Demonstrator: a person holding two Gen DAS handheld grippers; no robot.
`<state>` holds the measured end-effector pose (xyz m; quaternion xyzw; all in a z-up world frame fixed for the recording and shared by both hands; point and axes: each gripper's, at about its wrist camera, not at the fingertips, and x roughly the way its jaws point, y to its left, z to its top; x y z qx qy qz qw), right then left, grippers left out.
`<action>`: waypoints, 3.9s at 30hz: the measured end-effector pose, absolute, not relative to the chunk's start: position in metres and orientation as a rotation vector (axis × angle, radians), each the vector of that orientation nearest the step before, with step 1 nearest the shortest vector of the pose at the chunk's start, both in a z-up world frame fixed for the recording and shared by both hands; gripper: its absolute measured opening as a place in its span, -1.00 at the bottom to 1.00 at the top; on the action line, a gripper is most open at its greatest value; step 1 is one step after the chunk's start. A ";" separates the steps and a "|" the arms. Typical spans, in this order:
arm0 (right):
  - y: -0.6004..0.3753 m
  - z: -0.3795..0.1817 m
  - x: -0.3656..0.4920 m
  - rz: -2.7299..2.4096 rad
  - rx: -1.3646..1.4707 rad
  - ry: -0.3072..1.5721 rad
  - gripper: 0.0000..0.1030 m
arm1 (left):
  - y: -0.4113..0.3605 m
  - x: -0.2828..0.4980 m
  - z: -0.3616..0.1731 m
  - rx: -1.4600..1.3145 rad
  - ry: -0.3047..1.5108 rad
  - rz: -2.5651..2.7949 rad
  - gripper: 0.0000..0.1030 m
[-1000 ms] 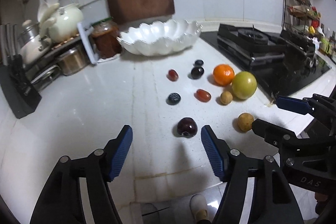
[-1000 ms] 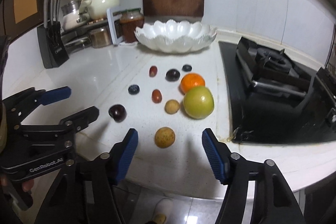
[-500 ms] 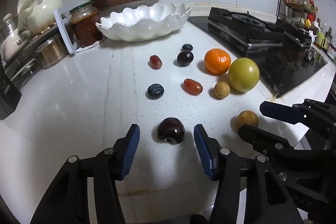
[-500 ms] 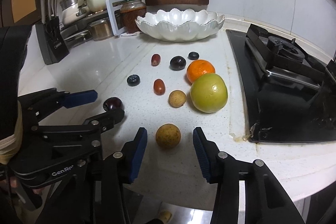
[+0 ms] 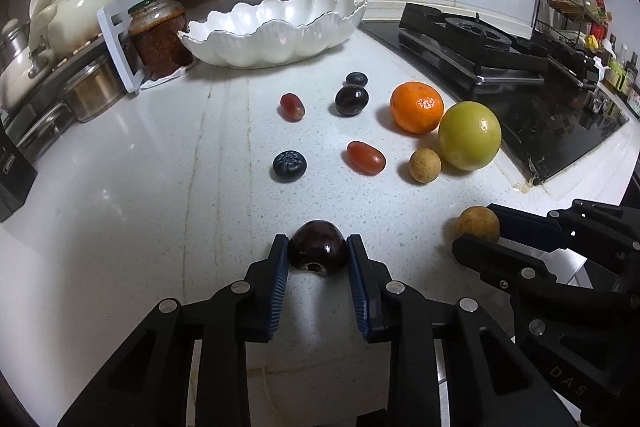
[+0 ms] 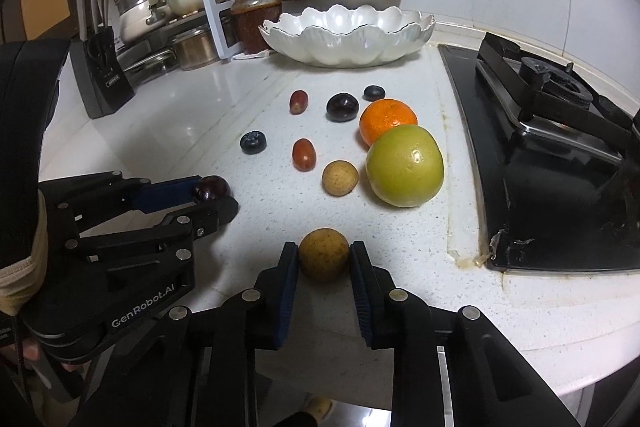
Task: Organize fruits
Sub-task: 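Grasp the dark plum with the left tool while the right tool grasps a brown longan, then carry the plum and longan in both tools over the white bowl, then open both tools to drop the plum and longan into the bowl, then withdraw both open tools from the bowl back toward the fruits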
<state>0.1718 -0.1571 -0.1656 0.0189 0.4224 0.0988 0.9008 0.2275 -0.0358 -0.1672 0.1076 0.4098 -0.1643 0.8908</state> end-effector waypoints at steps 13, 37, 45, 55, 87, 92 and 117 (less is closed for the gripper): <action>-0.174 -0.132 0.175 0.223 0.055 0.803 -0.47 | -0.046 0.223 -0.129 0.181 0.786 -0.315 -0.43; -0.198 -0.032 0.240 0.197 0.044 0.601 -0.47 | -0.054 0.269 -0.024 0.142 0.590 -0.237 -0.43; -0.191 -0.010 0.274 0.173 0.035 0.566 -0.47 | -0.048 0.301 0.001 0.156 0.541 -0.217 -0.43; -0.177 -0.005 0.323 0.157 0.030 0.586 -0.47 | -0.037 0.356 0.004 0.155 0.543 -0.200 -0.43; -0.172 -0.088 0.507 0.195 0.061 0.941 -0.47 | -0.042 0.553 -0.078 0.136 0.936 -0.187 -0.43; -0.169 -0.102 0.520 0.187 0.054 0.985 -0.47 | -0.039 0.563 -0.093 0.135 0.980 -0.186 -0.43; -0.176 -0.054 0.454 0.111 0.015 0.861 -0.06 | -0.032 0.484 -0.034 0.121 0.799 -0.169 0.13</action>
